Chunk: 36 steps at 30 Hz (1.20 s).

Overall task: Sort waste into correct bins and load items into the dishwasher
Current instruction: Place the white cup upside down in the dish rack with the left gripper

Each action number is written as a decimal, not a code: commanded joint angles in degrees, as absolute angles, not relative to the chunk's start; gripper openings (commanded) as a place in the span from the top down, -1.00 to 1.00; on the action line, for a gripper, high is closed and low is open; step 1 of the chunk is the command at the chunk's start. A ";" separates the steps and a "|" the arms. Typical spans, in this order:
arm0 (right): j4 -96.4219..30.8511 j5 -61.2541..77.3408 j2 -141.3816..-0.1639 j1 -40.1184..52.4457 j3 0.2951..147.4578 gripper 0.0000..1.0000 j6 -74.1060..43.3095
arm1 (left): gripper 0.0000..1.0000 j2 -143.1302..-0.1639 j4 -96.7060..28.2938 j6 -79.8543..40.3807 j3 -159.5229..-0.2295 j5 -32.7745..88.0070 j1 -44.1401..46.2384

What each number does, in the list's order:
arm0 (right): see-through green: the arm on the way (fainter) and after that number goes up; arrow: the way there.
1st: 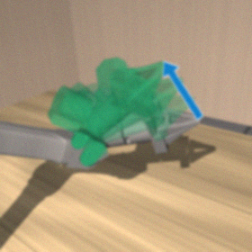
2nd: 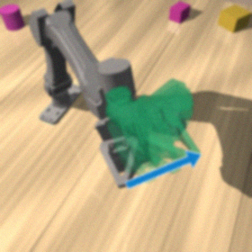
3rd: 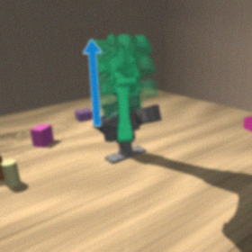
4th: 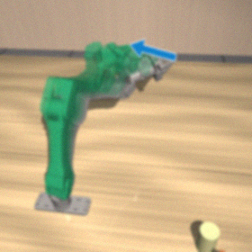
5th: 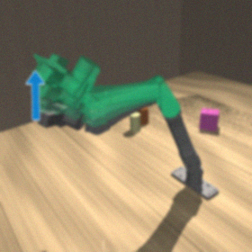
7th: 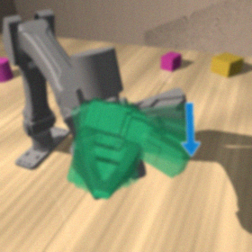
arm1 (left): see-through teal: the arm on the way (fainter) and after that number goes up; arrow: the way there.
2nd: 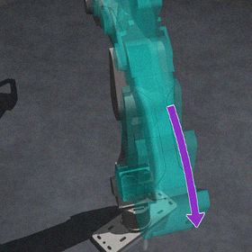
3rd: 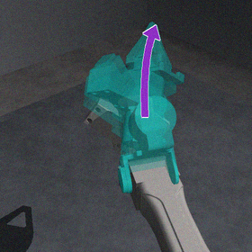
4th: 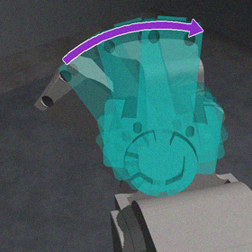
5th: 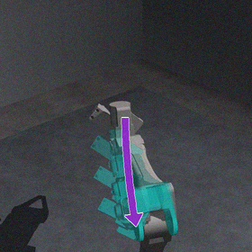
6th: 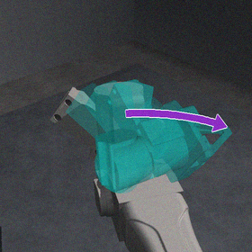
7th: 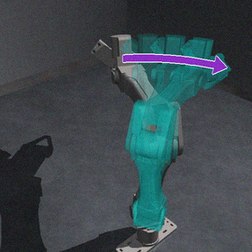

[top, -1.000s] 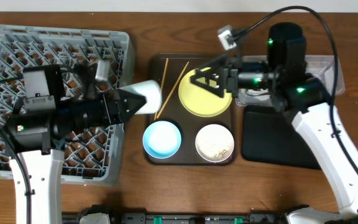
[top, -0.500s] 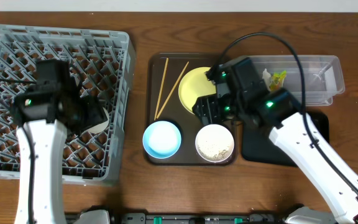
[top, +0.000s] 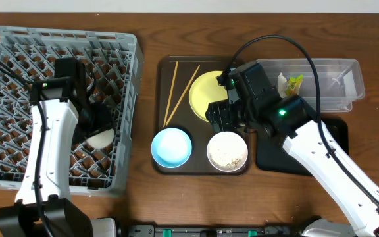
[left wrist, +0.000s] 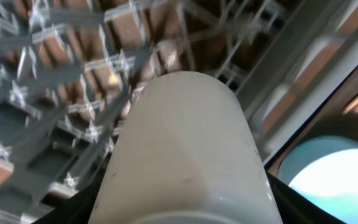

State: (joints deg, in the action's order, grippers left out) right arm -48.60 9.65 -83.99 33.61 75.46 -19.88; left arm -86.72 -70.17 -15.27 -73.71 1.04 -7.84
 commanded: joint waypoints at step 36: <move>-49.06 9.19 -84.01 34.24 75.72 -0.47 -17.39 | -0.83 -74.67 -79.05 -18.85 -71.79 5.82 -13.32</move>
